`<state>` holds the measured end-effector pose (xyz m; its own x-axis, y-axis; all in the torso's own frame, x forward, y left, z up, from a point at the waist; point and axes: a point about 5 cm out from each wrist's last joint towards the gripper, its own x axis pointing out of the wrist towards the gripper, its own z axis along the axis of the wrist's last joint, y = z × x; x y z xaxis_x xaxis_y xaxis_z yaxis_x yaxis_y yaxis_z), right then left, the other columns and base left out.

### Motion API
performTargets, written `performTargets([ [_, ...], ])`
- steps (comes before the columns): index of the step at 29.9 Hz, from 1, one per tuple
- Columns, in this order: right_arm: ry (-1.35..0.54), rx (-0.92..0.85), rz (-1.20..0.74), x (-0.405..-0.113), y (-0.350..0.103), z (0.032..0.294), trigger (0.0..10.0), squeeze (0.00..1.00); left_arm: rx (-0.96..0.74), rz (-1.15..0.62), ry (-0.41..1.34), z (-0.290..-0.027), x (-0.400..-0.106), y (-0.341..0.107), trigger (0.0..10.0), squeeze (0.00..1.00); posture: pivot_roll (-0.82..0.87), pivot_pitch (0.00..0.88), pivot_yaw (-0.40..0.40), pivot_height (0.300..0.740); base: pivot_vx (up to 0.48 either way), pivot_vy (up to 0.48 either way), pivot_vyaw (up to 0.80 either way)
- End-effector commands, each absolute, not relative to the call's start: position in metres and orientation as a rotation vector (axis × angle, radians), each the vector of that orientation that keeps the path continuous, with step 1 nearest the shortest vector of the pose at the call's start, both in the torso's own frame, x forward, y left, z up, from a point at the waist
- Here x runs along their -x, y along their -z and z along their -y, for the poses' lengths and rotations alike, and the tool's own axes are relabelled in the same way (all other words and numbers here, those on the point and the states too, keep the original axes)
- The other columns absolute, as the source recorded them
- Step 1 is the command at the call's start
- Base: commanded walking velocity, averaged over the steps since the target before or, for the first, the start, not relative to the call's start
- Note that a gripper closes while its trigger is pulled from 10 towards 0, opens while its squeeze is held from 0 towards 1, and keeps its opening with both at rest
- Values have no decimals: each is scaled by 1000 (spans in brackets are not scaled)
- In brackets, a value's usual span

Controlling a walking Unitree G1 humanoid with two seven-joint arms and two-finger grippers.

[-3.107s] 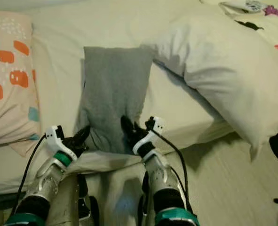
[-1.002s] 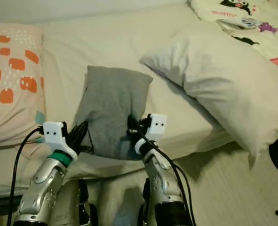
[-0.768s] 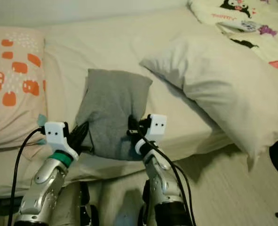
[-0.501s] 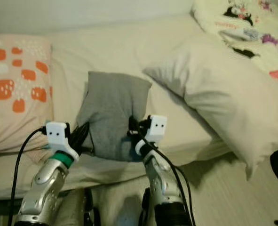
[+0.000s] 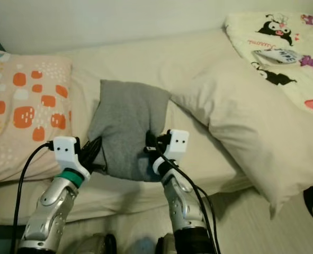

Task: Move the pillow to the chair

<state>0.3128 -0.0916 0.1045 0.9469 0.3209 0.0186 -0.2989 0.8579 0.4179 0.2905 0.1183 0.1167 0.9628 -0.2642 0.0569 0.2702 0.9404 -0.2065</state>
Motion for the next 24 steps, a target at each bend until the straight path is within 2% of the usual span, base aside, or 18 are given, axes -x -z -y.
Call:
performTargets([
  [1, -366, -505, -109, -298, -90, 67, 10000, 0, 210, 54, 309, -110, -290, -120, 10000, 0, 15, 100, 69, 736, 0, 0, 0],
  [20, -351, -569, -107, -297, -95, 63, 10000, 0, 145, 106, 301, -113, -303, -140, 10000, 0, 21, 95, 63, 740, 0, 0, 0],
  [24, -303, -487, -74, -295, -96, 65, 10000, 0, 73, 116, 330, -108, -306, -150, 10000, 0, 49, 91, 92, 740, 0, 0, 0],
])
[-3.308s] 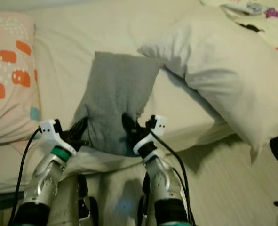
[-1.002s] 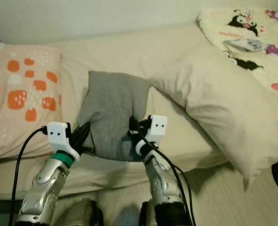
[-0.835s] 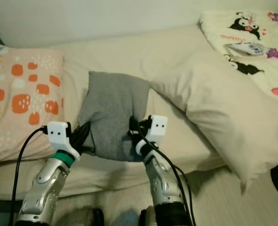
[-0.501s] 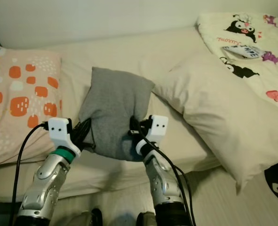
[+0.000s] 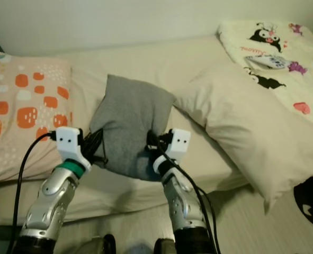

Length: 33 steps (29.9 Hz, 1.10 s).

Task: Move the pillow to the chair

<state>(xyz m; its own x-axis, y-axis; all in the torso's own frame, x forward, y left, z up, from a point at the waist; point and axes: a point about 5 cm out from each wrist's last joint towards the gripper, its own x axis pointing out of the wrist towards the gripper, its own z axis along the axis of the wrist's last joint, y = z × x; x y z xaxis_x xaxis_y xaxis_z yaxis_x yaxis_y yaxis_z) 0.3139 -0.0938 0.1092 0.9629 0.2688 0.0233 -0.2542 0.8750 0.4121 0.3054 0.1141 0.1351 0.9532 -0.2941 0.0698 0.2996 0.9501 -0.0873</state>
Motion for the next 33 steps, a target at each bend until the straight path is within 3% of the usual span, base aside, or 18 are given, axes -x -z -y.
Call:
performTargets([
  [1, -303, -487, -74, -295, -96, 65, 10000, 0, 73, 116, 330, -108, -306, -150, 10000, 0, 49, 91, 92, 740, 0, 0, 0],
  [8, -259, -456, -20, -302, -103, 72, 10000, 0, 49, 114, 335, -110, -310, -155, 10000, 0, 48, 76, 124, 740, 0, 0, 0],
  [15, -205, -457, -6, -307, -101, 83, 10000, 0, 126, 100, 263, -123, -318, -149, 10000, 0, 3, 51, 73, 740, 0, 0, 0],
  [22, -224, -428, 20, -308, -106, 79, 10000, 0, 126, 87, 300, -107, -322, -145, 10000, 0, 0, 33, 84, 740, 0, 0, 0],
  [33, -173, -435, 98, -308, -116, 79, 10000, 0, 62, 107, 285, -108, -325, -148, 10000, 0, 11, 22, 88, 740, 0, 0, -161],
])
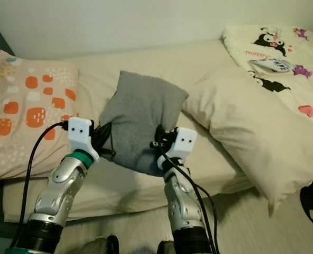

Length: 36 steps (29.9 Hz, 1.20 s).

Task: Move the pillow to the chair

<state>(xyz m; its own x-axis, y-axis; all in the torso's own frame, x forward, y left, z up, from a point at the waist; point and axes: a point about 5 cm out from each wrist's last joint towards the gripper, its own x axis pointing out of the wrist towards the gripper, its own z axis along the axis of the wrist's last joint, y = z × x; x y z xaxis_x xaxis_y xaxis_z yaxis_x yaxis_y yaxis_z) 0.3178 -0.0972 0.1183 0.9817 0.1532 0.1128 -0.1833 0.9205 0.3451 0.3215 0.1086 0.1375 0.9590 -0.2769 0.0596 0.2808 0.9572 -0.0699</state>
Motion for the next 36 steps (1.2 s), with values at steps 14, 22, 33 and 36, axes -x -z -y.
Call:
performTargets([
  [14, -158, -402, 124, -312, -119, 86, 10000, 0, 11, 139, 267, -120, -330, -159, 10000, 0, 30, 23, 99, 740, 0, 0, -800],
  [22, -133, -393, 138, -311, -117, 87, 10000, 0, 13, 150, 238, -122, -326, -159, 10000, 0, 58, 17, 100, 740, 0, 0, -800],
  [33, -147, -359, 151, -307, -118, 85, 10000, 0, 30, 162, 220, -121, -323, -158, 10000, 0, 36, 40, 80, 740, 0, 0, -800],
  [36, -153, -341, 158, -307, -121, 88, 10000, 0, 42, 175, 219, -119, -321, -158, 10000, 0, 21, 48, 66, 740, 0, 0, -800],
])
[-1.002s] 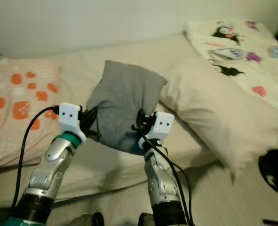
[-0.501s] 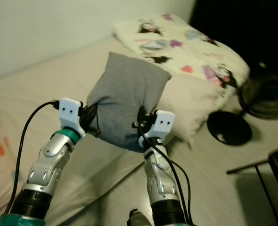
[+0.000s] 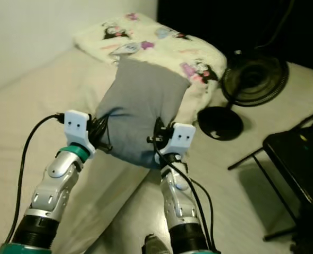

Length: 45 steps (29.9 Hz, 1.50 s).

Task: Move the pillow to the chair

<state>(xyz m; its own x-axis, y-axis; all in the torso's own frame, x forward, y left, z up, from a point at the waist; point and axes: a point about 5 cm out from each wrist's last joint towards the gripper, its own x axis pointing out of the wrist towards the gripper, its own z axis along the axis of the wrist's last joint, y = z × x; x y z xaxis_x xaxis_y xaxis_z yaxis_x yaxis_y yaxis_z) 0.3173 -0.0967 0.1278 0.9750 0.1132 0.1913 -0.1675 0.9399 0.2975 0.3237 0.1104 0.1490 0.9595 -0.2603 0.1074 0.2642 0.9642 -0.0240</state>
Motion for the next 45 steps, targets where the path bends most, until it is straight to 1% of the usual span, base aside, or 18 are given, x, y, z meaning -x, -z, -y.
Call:
performTargets([
  [1, -153, -341, 158, -307, -121, 88, 10000, 0, 42, 175, 219, -119, -321, -158, 10000, 0, 21, 48, 66, 740, 0, 0, -800],
  [8, -163, -304, 170, -309, -125, 93, 10000, 0, 51, 194, 207, -118, -318, -159, 10000, 0, 2, 51, 30, 740, 0, 0, -800],
  [12, -167, -299, 170, -309, -125, 93, 10000, 0, 50, 197, 204, -117, -318, -159, 10000, 0, 2, 53, 28, 740, 0, 0, -800],
  [29, -166, -277, 171, -309, -127, 92, 10000, 0, 43, 220, 250, -106, -313, -163, 10000, 0, 0, 62, 43, 740, 0, 0, -800],
  [45, -167, -258, 145, -304, -122, 94, 10000, 0, 89, 182, 296, -101, -306, -156, 10000, 0, -13, 61, 43, 740, 0, 0, -800],
])
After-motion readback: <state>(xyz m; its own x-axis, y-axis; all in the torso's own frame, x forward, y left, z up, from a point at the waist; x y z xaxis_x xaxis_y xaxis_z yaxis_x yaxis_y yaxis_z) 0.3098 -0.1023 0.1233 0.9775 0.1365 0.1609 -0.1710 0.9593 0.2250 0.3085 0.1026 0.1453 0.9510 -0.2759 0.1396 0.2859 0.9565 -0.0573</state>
